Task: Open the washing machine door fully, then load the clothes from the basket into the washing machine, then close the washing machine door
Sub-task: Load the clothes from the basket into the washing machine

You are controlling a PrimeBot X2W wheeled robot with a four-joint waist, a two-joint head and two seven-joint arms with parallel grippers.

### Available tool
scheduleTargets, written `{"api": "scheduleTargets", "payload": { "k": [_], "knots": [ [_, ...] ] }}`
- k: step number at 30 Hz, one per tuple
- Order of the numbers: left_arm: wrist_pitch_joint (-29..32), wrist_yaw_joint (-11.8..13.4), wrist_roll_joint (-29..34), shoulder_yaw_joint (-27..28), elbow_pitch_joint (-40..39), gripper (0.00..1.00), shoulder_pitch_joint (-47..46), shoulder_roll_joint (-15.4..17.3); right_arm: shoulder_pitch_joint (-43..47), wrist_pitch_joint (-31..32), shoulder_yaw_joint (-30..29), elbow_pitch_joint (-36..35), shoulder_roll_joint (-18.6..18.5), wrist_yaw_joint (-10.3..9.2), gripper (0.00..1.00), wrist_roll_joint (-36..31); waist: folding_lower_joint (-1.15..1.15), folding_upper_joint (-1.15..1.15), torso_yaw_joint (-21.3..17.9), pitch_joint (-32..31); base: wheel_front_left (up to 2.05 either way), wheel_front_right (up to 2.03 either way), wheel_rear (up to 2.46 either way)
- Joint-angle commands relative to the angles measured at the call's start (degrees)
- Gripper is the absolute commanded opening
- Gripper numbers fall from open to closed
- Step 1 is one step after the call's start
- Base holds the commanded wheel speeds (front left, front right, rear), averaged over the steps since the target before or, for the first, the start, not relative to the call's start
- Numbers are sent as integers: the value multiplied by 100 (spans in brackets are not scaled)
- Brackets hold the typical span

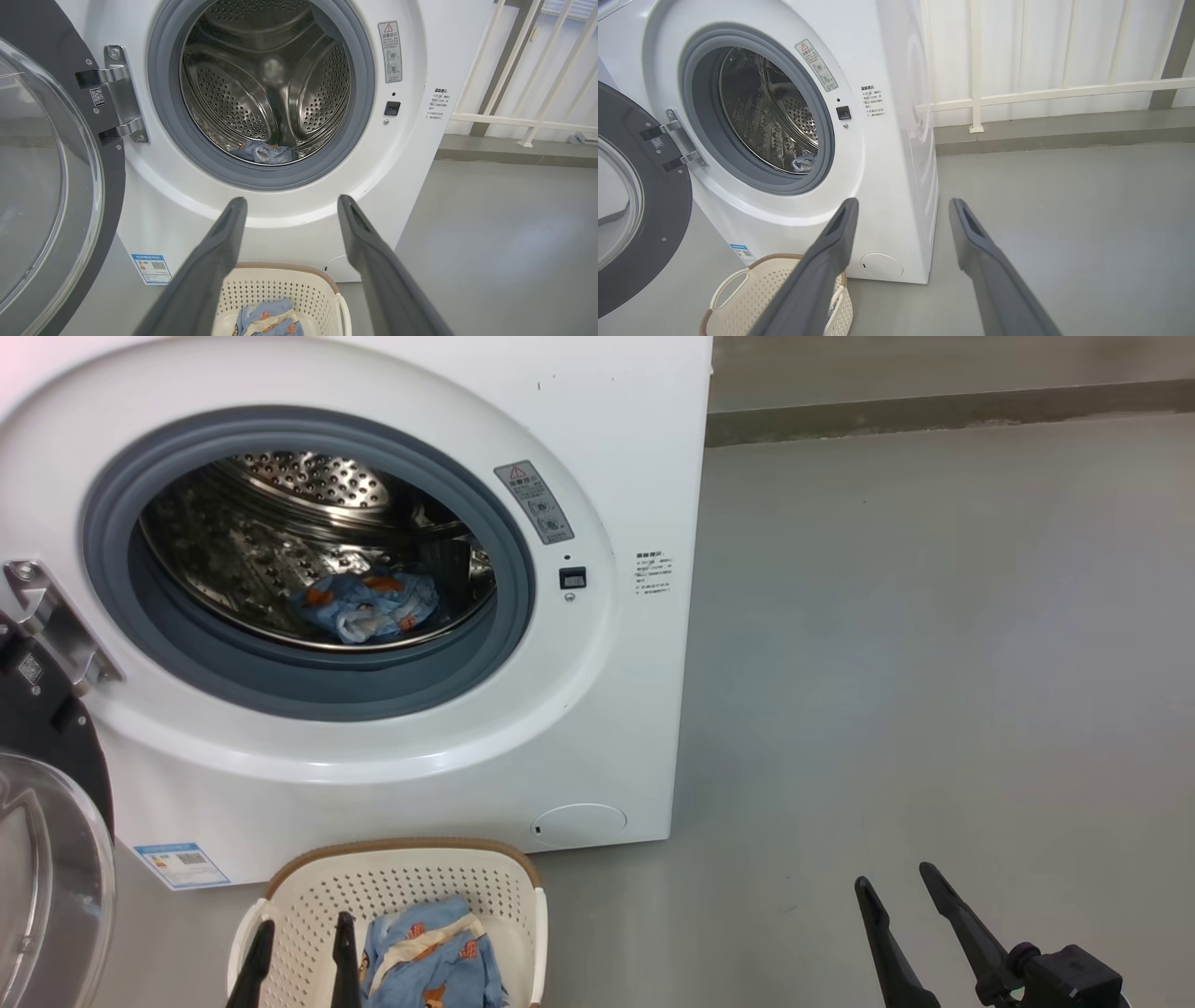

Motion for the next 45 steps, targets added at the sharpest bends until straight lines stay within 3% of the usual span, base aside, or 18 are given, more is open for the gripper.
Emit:
{"api": "scheduleTargets", "payload": {
  "k": [1, 21, 30, 36, 45],
  "knots": [
    [-51, -21, 10, 187, -65, 100, -134, 94, -93, 2, 154, -157, -72, 51, 100, -127, 0, 0, -3, -2, 0, 0, 0],
    [-51, -58, 46, 181, -15, 100, -187, 76, -83, 12, 137, -218, -60, 51, 100, -145, 0, 0, -8, 42, 0, 0, 0],
    [1, -120, 60, 55, 367, 100, -414, 25, -105, 27, 111, -290, -119, 51, 100, -138, 0, 0, 56, 216, 0, 0, 0],
    [-10, -299, -52, -4, 1007, 100, -738, -146, -185, 44, 84, -389, -182, 51, 100, -116, 0, 0, 108, 572, 0, 0, 0],
    [-31, -880, -281, -126, 2747, 100, -1810, -618, -544, 34, 41, -631, -360, 51, 100, -21, 0, 0, 175, 1627, 0, 0, 0]
  ]
}}
